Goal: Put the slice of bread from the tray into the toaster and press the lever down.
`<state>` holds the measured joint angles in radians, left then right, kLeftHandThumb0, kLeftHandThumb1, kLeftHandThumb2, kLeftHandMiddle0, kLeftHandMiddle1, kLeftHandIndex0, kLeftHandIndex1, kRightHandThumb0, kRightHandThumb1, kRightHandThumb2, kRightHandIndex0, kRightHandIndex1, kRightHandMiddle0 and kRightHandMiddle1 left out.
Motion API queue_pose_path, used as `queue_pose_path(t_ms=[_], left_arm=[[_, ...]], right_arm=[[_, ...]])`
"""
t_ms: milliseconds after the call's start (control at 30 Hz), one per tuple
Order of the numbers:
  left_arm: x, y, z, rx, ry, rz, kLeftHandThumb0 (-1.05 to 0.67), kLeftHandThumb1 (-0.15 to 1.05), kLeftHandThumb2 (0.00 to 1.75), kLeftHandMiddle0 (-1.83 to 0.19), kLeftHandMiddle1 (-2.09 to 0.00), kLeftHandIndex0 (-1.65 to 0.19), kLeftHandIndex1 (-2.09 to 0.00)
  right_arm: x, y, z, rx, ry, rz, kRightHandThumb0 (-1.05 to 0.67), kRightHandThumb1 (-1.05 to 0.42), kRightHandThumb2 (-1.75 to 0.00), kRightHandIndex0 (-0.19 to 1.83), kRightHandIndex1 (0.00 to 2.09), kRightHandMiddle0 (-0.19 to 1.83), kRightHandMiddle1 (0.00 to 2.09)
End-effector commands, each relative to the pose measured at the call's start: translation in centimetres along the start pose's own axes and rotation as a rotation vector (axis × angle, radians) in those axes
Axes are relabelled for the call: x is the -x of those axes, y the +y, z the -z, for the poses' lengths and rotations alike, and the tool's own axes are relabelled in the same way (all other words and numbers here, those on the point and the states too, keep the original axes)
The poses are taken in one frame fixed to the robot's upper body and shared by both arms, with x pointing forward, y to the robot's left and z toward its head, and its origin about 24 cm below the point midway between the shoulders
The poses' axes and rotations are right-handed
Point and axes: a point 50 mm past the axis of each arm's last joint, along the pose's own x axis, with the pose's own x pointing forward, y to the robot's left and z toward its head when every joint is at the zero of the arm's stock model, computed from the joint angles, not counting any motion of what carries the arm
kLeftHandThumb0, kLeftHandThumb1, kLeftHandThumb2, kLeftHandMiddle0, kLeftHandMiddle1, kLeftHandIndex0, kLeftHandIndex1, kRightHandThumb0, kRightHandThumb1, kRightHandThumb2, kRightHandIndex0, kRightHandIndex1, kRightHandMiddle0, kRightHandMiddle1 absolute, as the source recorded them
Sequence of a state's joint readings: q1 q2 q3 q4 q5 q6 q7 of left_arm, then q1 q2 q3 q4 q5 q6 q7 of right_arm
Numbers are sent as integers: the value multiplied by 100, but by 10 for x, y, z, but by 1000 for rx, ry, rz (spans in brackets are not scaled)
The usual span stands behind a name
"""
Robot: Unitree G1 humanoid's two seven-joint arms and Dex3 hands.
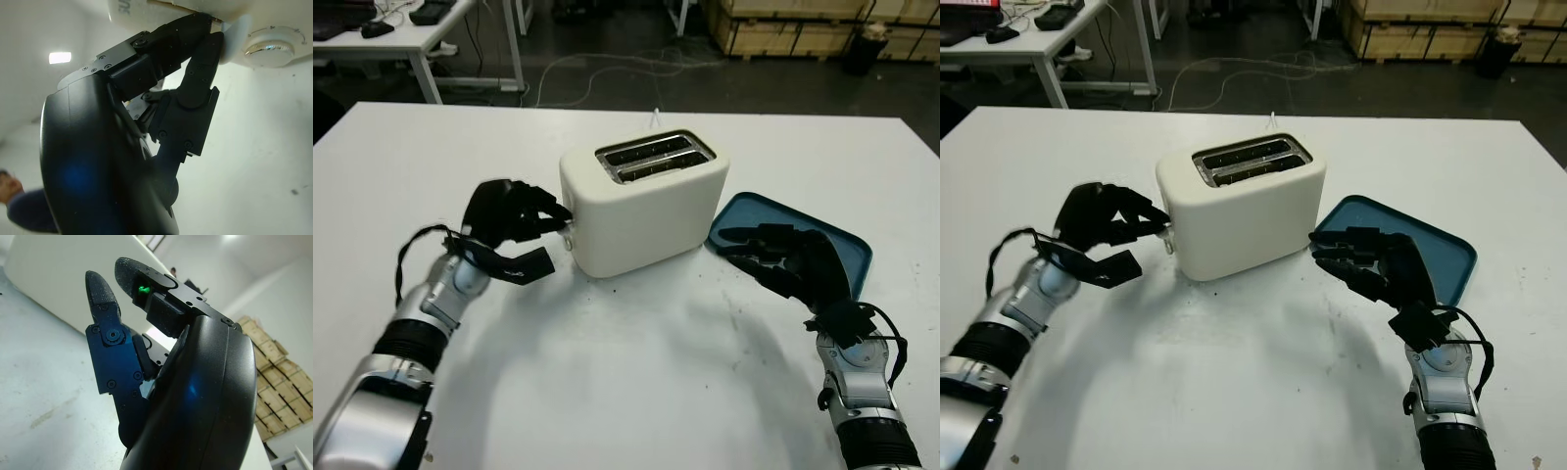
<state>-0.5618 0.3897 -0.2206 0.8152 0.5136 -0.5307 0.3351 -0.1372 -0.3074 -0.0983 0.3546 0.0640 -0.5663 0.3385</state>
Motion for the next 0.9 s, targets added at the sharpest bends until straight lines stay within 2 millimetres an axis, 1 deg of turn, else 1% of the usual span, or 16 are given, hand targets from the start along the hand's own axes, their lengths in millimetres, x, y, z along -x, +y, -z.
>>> queue_pose_path(t_ms=[0,100,167,267,400,467,533,567,633,700,767,800,867], left_arm=[[37,-109,-26,18,34,433,-31,92,7,-94,-83,-118,-1],[35,-105,-24,-8,23,429,-32,92,11,-93,-82,-116,0],[33,-101,-23,-24,13,422,-30,92,9,-92,-84,-116,0],[27,-95,-24,-41,-7,415,-30,92,7,-91,-94,-117,-1],[19,-84,-28,-86,-72,412,-32,92,8,-90,-103,-117,-1],[11,-75,-32,-123,-120,410,-31,90,4,-91,-114,-119,-1],[2,-63,-38,-149,-176,401,-30,87,1,-89,-132,-121,-2],[-3,-56,-41,-159,-205,397,-30,80,1,-92,-139,-125,-4],[-13,-42,-48,-199,-256,397,-33,75,0,-96,-136,-128,-5],[-23,-28,-56,-267,-294,420,-40,73,0,-100,-116,-133,-5],[-33,-15,-65,-320,-331,441,-46,73,0,-104,-109,-138,-6],[-37,-11,-69,-345,-343,449,-48,72,0,-108,-104,-141,-6],[-41,-6,-75,-379,-367,449,-51,72,0,-110,-102,-143,-6]], right_arm=[[1,-6,2,-11,30,12,-48,-86,0,121,4,113,0],[1,-5,3,-12,35,12,-48,-85,0,121,4,113,0],[0,-4,2,-16,36,10,-47,-85,0,121,4,112,0],[0,-4,2,-16,35,11,-46,-85,0,121,3,112,0],[0,-5,1,-14,38,12,-45,-85,0,121,3,113,0],[-1,-5,1,-16,38,11,-46,-85,0,121,4,113,0],[-1,-6,0,-16,35,11,-46,-84,0,122,4,113,0],[-1,-6,0,-15,34,10,-46,-84,0,122,4,113,0],[-2,-6,-1,-14,30,9,-46,-85,0,122,4,113,0],[-2,-7,-1,-11,27,9,-45,-84,0,122,4,113,0],[-2,-7,-1,-4,25,9,-46,-84,0,122,4,113,0],[-2,-7,-1,-4,23,8,-46,-84,0,122,4,113,0],[-2,-7,-1,-6,22,8,-46,-84,0,122,4,113,0]])
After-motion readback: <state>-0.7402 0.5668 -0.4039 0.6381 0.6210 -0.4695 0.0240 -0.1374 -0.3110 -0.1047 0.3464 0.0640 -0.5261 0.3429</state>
